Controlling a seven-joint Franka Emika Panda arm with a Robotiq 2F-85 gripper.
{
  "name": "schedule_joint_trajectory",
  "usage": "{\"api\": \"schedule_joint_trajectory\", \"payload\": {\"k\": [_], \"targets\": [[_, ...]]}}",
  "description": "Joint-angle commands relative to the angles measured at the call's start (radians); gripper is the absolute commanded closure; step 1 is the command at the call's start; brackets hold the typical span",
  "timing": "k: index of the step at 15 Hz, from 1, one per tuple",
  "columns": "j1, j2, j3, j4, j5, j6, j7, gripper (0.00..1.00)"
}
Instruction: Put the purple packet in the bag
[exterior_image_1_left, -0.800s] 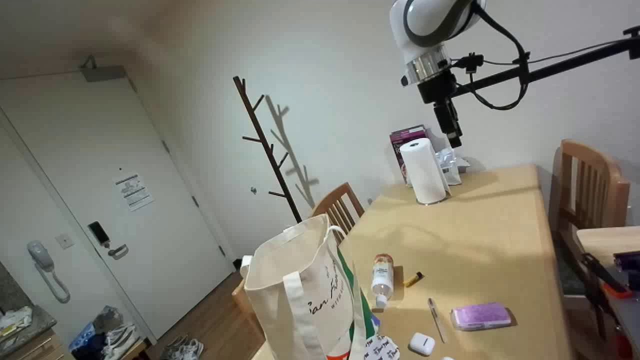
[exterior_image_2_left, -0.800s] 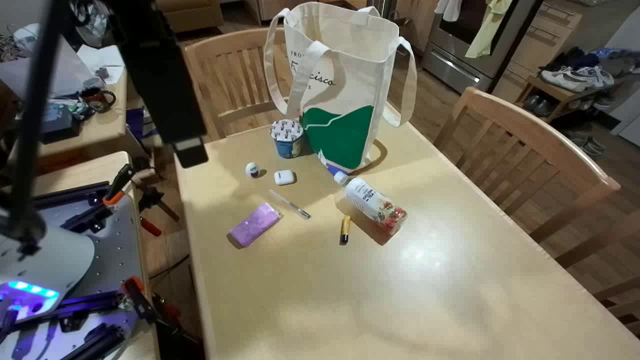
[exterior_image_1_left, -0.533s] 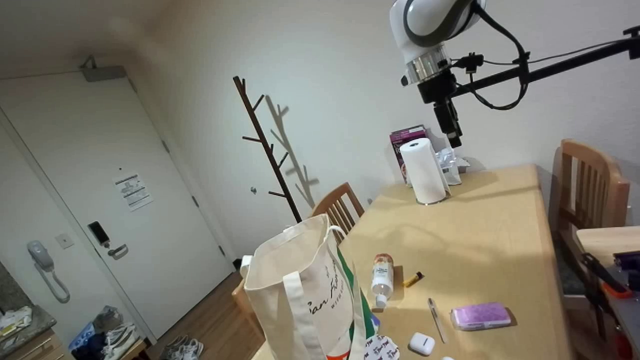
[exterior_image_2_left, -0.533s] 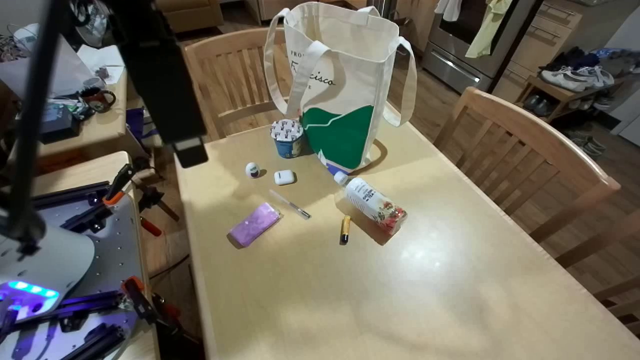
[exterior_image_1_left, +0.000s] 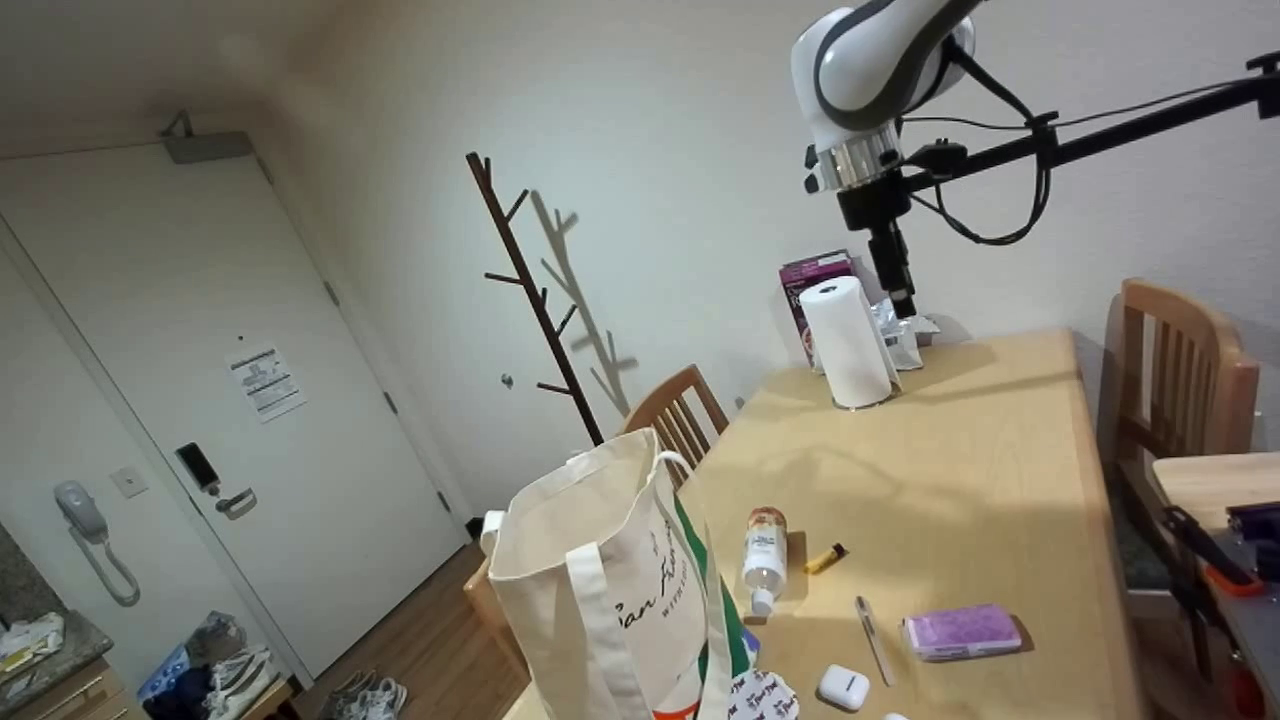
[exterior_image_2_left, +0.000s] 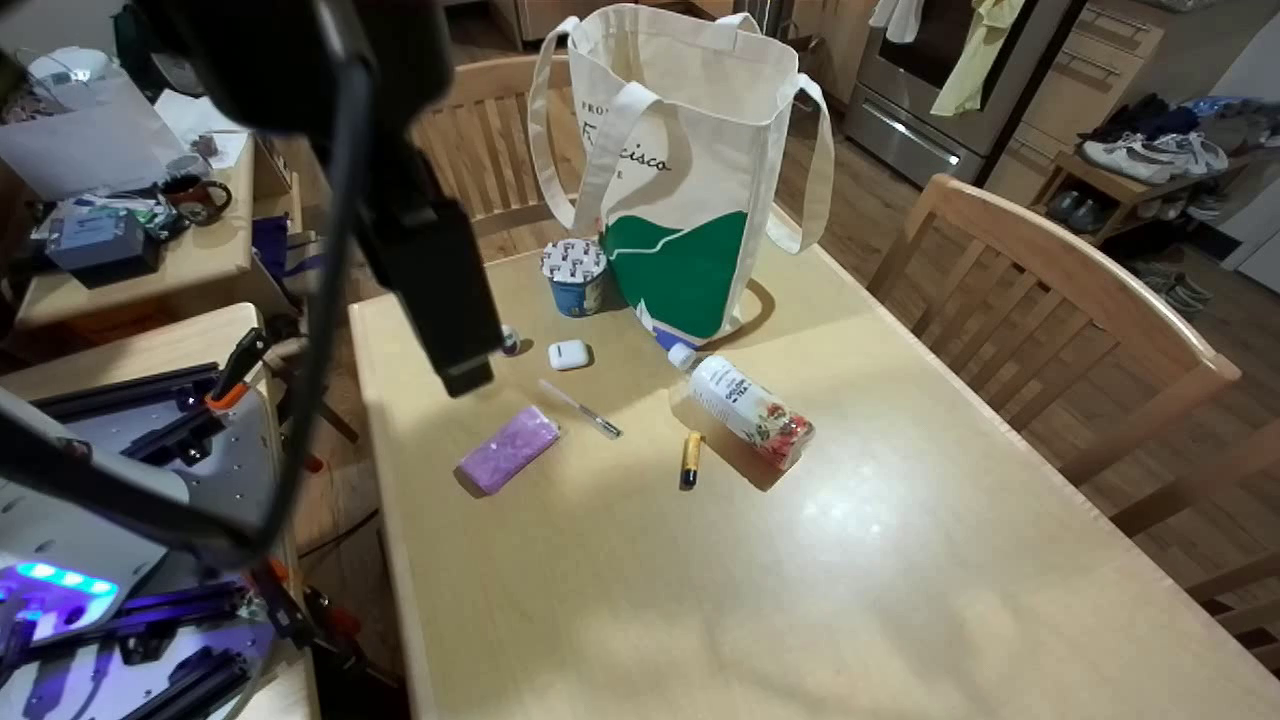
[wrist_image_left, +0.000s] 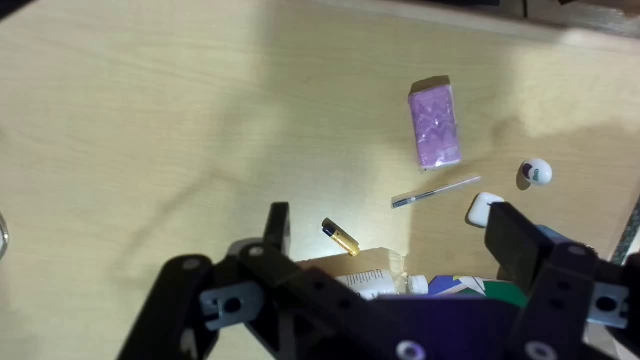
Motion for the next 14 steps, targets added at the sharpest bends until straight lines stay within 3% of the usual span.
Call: {"api": "schedule_joint_trajectory", "payload": {"k": [1,3,4,7,8,10,13,14], "targets": [[0.018,0.170,-0.089,-0.043,0.108,0.258,-0.213,0.00],[0.042,0.271,-0.118,-0.049,0.273,0.385,-0.343,0.00],[0.114,0.304,-0.175,-0.054,0.367,0.414,-0.391,0.00],[0.163,0.428,-0.165,-0.017,0.614,0.371,-0.557,0.00],[0.087,0.479,-0.067,0.007,0.676,0.329,-0.589,0.00],[0.051,0.562,-0.001,0.061,0.736,0.223,-0.663,0.00],[-0.022,0.689,0.086,0.149,0.687,0.082,-0.642,0.00],[-0.038,0.741,0.102,0.184,0.648,0.063,-0.581,0.00]]}}
